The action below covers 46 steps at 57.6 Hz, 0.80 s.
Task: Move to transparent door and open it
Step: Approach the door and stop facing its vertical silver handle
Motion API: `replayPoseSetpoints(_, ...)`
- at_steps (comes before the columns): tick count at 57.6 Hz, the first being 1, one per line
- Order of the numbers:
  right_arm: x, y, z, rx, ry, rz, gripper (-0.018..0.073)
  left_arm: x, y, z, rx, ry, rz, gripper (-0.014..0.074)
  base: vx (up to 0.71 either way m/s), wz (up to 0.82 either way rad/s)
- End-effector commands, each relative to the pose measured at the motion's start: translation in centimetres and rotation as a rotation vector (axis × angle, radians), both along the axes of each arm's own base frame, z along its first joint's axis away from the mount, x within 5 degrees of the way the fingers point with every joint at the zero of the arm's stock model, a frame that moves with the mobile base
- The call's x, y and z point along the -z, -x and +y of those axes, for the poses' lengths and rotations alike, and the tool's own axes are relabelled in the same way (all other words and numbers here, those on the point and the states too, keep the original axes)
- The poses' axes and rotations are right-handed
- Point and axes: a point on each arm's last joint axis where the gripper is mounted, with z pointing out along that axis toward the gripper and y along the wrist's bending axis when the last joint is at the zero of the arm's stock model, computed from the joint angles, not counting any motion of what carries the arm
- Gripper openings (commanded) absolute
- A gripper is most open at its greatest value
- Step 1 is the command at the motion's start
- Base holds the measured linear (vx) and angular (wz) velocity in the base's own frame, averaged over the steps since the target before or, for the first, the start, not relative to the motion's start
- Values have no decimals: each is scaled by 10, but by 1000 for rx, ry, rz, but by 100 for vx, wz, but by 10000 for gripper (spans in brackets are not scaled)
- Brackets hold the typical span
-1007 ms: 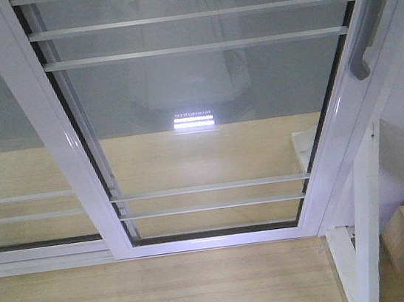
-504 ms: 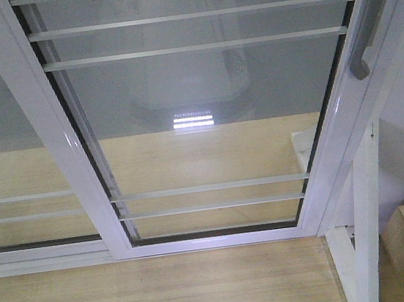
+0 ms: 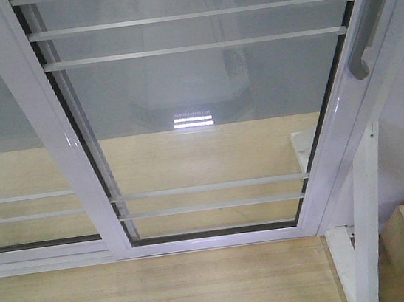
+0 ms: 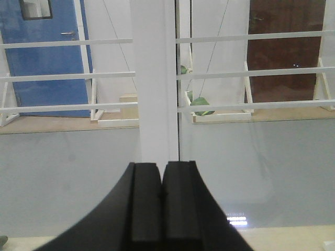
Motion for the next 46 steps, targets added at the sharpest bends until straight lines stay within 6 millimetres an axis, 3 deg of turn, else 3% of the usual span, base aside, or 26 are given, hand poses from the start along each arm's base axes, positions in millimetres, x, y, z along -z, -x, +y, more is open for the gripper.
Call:
replayPoseSetpoints(1,-2,-2,0,4,12,-52,-5,2,-2,0,0,15,-37,-6,0,0)
replayPoseSetpoints(21,-6,-2,-1,5,15,-94,-5,2,-2,0,0,14,-39,-6,0,0)
replayPoseSetpoints(46,-31,-1,-1,10,27,-317,-5,-20,2,0,-3,18,-265,-6,0,0)
